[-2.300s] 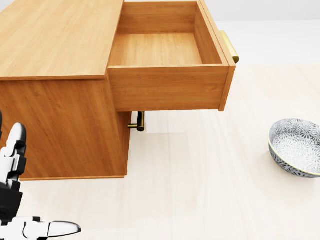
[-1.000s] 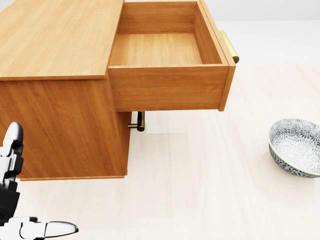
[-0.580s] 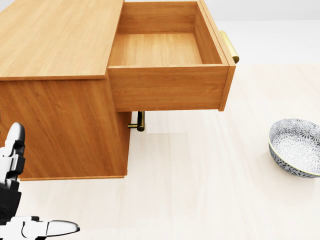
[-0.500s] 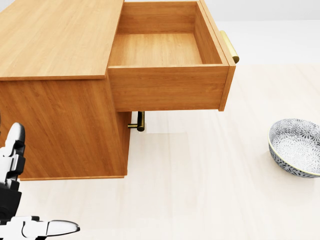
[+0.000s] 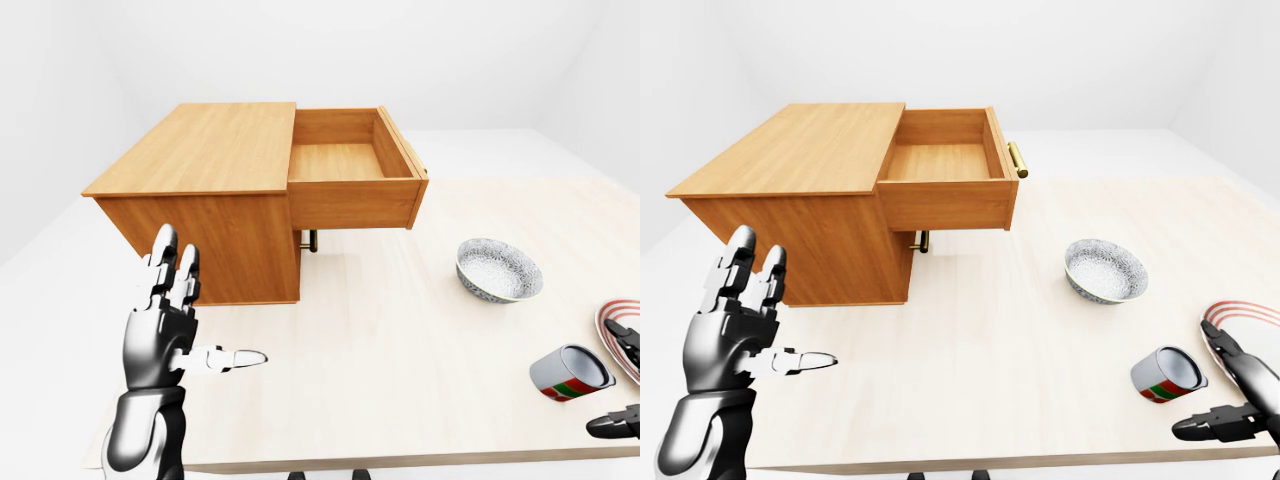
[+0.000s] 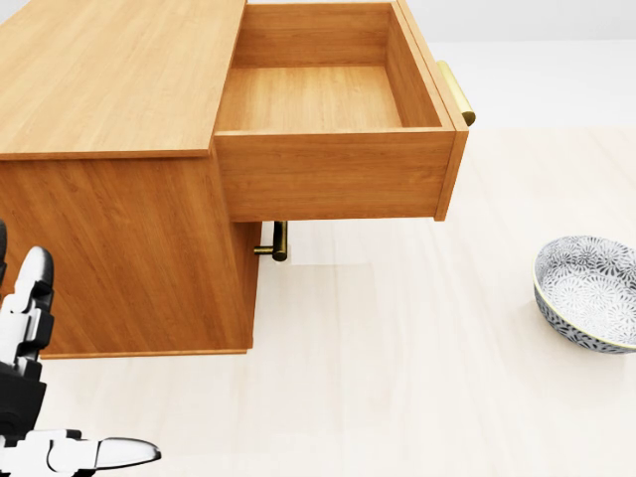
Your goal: Put the ketchup in the top drawer of the cabinet.
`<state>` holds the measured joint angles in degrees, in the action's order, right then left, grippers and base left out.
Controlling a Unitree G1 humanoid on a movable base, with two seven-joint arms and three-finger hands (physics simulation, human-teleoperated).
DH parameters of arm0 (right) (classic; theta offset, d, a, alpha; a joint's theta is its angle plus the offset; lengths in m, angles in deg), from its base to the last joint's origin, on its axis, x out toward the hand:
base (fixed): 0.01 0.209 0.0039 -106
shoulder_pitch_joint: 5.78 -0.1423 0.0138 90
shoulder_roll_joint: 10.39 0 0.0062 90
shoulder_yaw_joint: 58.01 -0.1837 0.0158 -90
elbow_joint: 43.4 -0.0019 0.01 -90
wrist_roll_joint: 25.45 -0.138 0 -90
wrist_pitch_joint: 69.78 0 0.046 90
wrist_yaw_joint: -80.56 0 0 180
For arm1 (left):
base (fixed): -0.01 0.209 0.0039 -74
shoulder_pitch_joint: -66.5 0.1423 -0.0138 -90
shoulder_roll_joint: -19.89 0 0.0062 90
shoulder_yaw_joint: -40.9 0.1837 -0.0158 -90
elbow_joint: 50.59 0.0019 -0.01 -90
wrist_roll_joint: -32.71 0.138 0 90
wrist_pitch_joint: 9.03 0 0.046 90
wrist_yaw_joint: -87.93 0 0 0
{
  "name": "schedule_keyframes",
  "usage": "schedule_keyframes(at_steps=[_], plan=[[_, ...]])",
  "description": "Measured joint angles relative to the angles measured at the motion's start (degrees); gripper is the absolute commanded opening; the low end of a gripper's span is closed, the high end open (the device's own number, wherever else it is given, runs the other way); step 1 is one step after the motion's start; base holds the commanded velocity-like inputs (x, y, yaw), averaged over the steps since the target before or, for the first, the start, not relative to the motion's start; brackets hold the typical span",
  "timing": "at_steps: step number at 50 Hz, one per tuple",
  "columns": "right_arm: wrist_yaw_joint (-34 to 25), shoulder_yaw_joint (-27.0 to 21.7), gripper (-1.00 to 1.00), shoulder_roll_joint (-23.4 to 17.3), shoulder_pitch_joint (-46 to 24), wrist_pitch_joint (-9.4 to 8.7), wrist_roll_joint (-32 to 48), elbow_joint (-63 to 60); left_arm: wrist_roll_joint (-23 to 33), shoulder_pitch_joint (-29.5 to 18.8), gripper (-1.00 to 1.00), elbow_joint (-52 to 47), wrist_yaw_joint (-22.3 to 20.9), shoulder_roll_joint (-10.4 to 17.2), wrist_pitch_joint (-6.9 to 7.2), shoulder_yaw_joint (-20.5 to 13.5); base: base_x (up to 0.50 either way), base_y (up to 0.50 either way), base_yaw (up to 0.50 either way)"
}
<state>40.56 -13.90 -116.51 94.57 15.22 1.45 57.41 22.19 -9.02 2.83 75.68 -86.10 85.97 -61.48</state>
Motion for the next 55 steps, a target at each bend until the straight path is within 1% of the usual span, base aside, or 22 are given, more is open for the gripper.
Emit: schedule_keyframes(at_steps=[21, 40, 41, 42, 43, 44, 55], plan=[[0.0, 2.3, 1.00, -0.7, -1.2, 0.00, 0.2, 1.4, 0.2, 0.0, 1.00, 0.2, 0.1, 0.0, 0.00, 0.2, 0.00, 0.00, 0.00], [0.0, 4.2, 1.00, -1.7, -1.5, 0.00, -0.8, 6.2, 0.6, -0.3, 1.00, 1.0, 0.5, 0.1, -0.11, 0.8, 0.00, 0.00, 0.00], [0.0, 4.3, 0.23, -1.7, -1.5, 0.00, -0.9, 6.4, 0.7, -0.3, 1.00, 1.1, 0.5, 0.1, -0.13, 0.8, 0.00, 0.00, 0.00], [0.0, 4.3, -0.15, -1.7, -1.5, 0.00, -0.9, 6.5, 0.7, -0.3, 1.00, 1.1, 0.5, 0.1, -0.15, 0.8, 0.00, 0.00, 0.00], [0.0, 4.4, -0.85, -1.8, -1.5, 0.00, -1.0, 6.5, 0.7, -0.3, 1.00, 1.2, 0.5, 0.1, -0.17, 0.9, 0.00, 0.00, 0.00], [0.0, 4.5, -1.00, -1.8, -1.5, 0.00, -1.0, 6.5, 0.7, -0.3, 1.00, 1.2, 0.5, 0.1, -0.20, 0.9, 0.00, 0.00, 0.00], [0.0, 5.7, -1.00, -1.9, -2.0, 0.00, -2.4, 8.0, 0.7, -0.3, 1.00, 1.4, 0.6, 0.2, -0.31, 0.8, 0.00, 0.00, 0.00]])
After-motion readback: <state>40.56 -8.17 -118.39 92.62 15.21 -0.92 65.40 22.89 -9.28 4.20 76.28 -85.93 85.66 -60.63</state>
